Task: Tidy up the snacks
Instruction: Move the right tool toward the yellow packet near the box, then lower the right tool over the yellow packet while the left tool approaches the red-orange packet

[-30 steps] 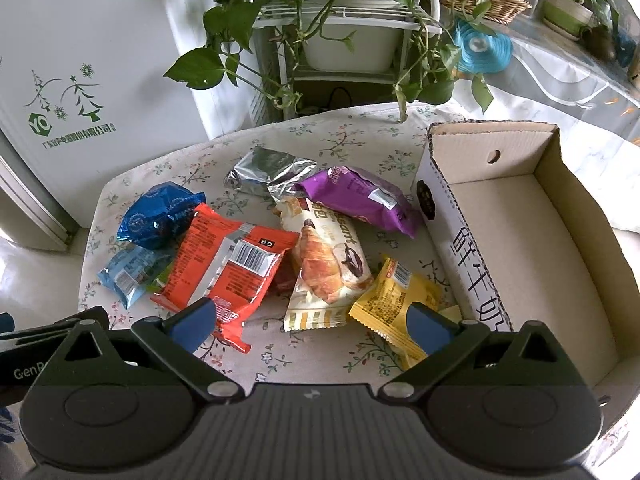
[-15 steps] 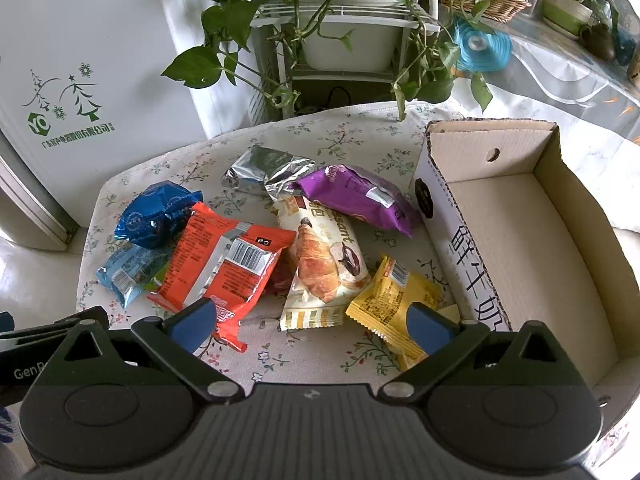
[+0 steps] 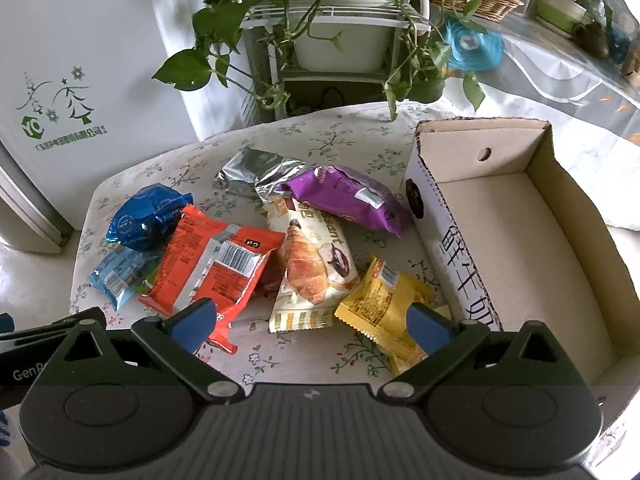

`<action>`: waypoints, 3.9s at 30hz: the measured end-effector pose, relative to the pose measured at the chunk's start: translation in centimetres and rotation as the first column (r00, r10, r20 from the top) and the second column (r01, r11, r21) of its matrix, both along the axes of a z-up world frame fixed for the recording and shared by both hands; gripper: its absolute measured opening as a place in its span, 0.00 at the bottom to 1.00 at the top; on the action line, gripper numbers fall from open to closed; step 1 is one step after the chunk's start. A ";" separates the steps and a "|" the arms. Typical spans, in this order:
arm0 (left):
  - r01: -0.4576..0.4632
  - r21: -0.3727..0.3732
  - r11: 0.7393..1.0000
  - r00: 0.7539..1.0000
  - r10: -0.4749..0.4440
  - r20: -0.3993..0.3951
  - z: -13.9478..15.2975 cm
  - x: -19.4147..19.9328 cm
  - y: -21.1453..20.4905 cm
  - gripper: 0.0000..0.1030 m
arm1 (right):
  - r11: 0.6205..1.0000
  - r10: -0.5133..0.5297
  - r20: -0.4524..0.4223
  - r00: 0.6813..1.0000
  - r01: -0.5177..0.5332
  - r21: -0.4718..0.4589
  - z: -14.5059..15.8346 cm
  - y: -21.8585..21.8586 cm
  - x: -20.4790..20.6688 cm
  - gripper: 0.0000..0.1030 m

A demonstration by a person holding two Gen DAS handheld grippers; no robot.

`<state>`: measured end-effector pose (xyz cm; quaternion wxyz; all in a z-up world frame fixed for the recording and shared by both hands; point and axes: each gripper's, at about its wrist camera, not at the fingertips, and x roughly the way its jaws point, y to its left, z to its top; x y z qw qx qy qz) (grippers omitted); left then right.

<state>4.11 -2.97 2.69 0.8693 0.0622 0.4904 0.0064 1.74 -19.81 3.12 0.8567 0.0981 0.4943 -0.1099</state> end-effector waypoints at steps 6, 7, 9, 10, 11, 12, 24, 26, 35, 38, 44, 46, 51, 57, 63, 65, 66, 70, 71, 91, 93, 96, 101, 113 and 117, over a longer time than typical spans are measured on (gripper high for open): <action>0.007 -0.017 1.000 1.000 -0.007 0.002 0.1 -0.1 -0.3 0.92 | 1.000 0.001 0.004 1.000 -0.001 -0.004 0.2 -0.3 -0.1 1.00; 0.010 -0.021 1.000 1.000 -0.010 0.004 0.2 -0.2 -0.3 0.92 | 1.000 0.003 0.006 1.000 -0.003 -0.004 0.2 -0.4 -0.2 1.00; 0.016 -0.029 0.999 1.000 -0.016 0.009 0.3 -0.2 -0.4 0.92 | 1.000 0.007 0.012 1.000 -0.007 -0.002 0.4 -0.5 -0.2 1.00; 0.020 -0.035 0.999 1.000 -0.020 0.011 0.4 -0.2 -0.4 0.93 | 1.000 0.009 0.014 1.000 -0.009 0.000 0.5 -0.6 -0.2 1.00; 0.022 -0.044 0.999 1.000 -0.022 0.011 0.5 -0.1 -0.3 0.93 | 1.000 0.011 0.015 1.000 -0.012 0.003 0.6 -0.7 -0.2 1.00; 0.025 -0.056 0.998 1.000 -0.025 0.010 0.6 -0.1 -0.2 0.94 | 1.000 0.014 0.017 1.000 -0.014 0.007 0.7 -0.9 -0.2 1.00; -0.013 -0.194 0.981 0.991 0.039 0.132 4.5 1.3 3.9 0.97 | 0.985 0.094 0.158 0.983 -0.114 0.128 3.7 -4.8 -1.5 1.00; -0.019 -0.196 0.980 0.989 0.048 0.142 4.7 1.7 4.4 0.97 | 0.978 0.104 0.156 0.982 -0.129 0.163 3.3 -5.6 -1.6 1.00; -0.052 -0.222 0.974 0.993 0.074 0.092 3.4 2.9 4.5 0.97 | 0.955 0.116 0.161 0.980 -0.154 0.253 2.3 -7.5 -0.7 0.97; -0.040 -0.243 0.969 0.996 0.059 0.071 3.0 2.7 4.0 0.97 | 0.943 0.130 0.147 0.981 -0.168 0.289 1.6 -8.0 -0.5 0.94; -0.003 -0.247 0.969 0.998 0.017 0.055 2.6 2.3 2.4 0.96 | 0.932 0.207 0.093 0.974 -0.226 0.285 -0.6 -7.9 0.0 0.91; 0.008 -0.240 0.971 0.998 0.006 0.059 2.7 2.1 1.9 0.97 | 0.931 0.226 0.080 0.971 -0.239 0.276 -1.1 -7.7 0.3 0.91; 0.012 -0.251 0.968 0.999 -0.001 0.043 2.4 2.1 1.5 0.96 | 0.937 0.259 0.054 0.964 -0.265 0.229 -2.3 -7.0 1.0 0.91; 0.018 -0.233 0.972 1.000 -0.012 0.027 1.8 2.1 1.1 0.96 | 0.948 0.294 -0.010 0.956 -0.290 0.129 -4.1 -5.5 2.1 0.92; 0.027 -0.229 0.973 1.000 -0.024 0.016 1.5 2.2 0.7 0.97 | 0.925 0.328 -0.055 0.943 -0.310 0.219 -4.6 -5.4 1.7 0.95; 0.027 -0.226 0.974 1.000 -0.024 0.015 1.4 2.1 0.6 0.97 | 0.888 0.351 -0.061 0.934 -0.312 0.338 -4.5 -5.4 1.2 0.96; 0.028 -0.225 0.974 1.000 -0.025 0.014 1.4 2.1 0.6 0.97 | 0.873 0.364 -0.056 0.930 -0.320 0.367 -4.3 -5.3 1.0 0.95; 0.024 -0.230 0.973 1.000 -0.025 -0.002 0.8 2.3 0.4 0.97 | 0.867 0.399 -0.013 0.917 -0.373 0.329 -3.1 -5.2 0.2 0.95; 0.021 -0.232 0.973 1.000 -0.023 -0.007 0.7 2.4 0.3 0.97 | 0.882 0.380 -0.011 0.925 -0.359 0.306 -2.9 -5.4 0.2 0.95; -0.006 -0.234 0.972 0.998 -0.010 -0.065 -1.0 2.9 -1.0 0.97 | 0.928 0.321 -0.031 0.947 -0.308 0.210 -5.3 -5.4 2.5 0.92; -0.014 -0.231 0.973 0.998 -0.002 -0.067 -1.1 2.9 -0.8 0.97 | 0.901 0.352 -0.041 0.935 -0.327 0.284 -5.6 -5.1 2.1 0.92; -0.020 -0.221 0.975 0.998 0.005 -0.069 -1.3 2.9 -0.6 0.97 | 0.852 0.422 -0.046 0.905 -0.379 0.361 -5.6 -4.6 1.4 0.91; -0.006 -0.211 0.977 0.995 -0.014 -0.096 -2.2 2.8 -1.2 0.97 | 0.852 0.428 -0.026 0.903 -0.394 0.343 -4.0 -4.7 0.5 0.92; -0.026 -0.250 0.968 0.984 -0.019 -0.176 -4.8 2.9 -3.6 0.96 | 0.869 0.454 -0.089 0.886 -0.419 0.262 -5.1 -4.4 0.2 0.94; -0.036 -0.247 0.968 0.982 -0.012 -0.190 -5.6 3.1 -4.2 0.96 | 0.868 0.461 -0.100 0.882 -0.425 0.257 -5.3 -4.2 0.0 0.94</action>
